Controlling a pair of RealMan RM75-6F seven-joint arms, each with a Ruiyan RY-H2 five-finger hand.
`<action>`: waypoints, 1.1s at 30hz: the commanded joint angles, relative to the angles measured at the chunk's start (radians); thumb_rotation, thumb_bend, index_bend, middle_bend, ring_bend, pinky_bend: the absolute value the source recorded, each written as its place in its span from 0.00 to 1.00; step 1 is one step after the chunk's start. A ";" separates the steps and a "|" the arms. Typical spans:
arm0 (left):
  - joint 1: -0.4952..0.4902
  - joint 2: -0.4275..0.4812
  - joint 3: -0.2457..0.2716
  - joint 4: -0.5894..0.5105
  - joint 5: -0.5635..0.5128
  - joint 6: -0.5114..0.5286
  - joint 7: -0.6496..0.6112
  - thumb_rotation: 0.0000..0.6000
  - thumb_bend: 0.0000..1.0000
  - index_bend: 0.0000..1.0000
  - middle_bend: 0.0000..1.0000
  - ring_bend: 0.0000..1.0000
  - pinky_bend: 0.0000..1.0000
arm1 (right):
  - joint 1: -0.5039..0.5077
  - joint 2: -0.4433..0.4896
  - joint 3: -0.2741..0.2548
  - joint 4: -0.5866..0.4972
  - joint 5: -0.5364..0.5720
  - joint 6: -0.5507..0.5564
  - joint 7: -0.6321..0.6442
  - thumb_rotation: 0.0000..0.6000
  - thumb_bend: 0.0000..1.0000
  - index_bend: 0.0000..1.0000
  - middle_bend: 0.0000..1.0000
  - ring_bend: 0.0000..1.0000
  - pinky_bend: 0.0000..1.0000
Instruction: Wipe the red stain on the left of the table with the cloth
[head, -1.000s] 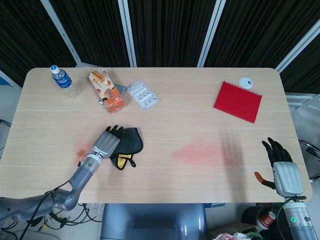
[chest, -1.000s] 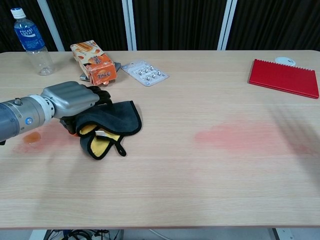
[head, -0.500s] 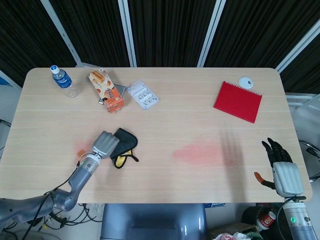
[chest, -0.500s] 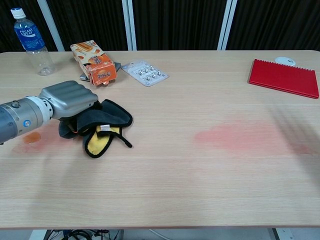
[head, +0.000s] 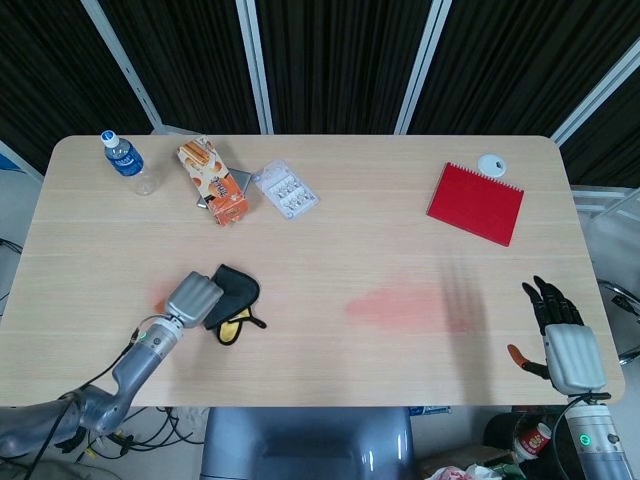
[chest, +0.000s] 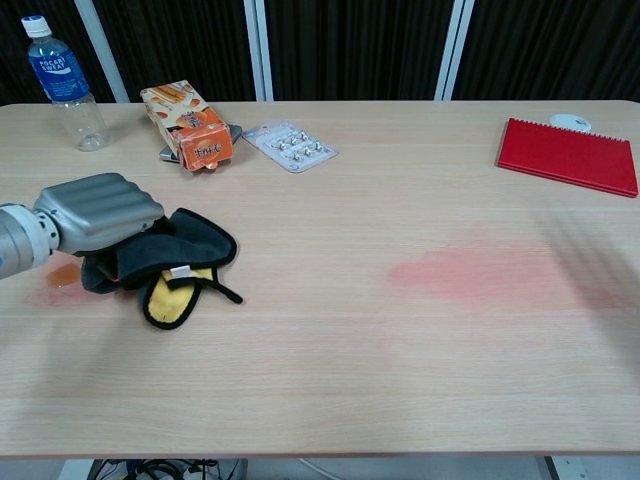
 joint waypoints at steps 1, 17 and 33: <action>0.019 0.018 0.019 -0.010 0.021 0.012 -0.022 1.00 0.48 0.67 0.67 0.57 0.64 | 0.000 -0.001 0.000 -0.001 0.000 0.000 -0.002 1.00 0.16 0.00 0.00 0.00 0.14; 0.094 0.100 0.044 0.024 0.066 0.039 -0.146 1.00 0.48 0.68 0.67 0.58 0.65 | 0.046 -0.068 0.004 -0.014 0.008 -0.059 -0.084 1.00 0.16 0.00 0.00 0.00 0.14; 0.105 0.088 -0.022 0.197 -0.009 -0.030 -0.164 1.00 0.48 0.68 0.67 0.58 0.65 | 0.078 -0.119 0.002 -0.019 0.015 -0.090 -0.145 1.00 0.16 0.00 0.00 0.00 0.14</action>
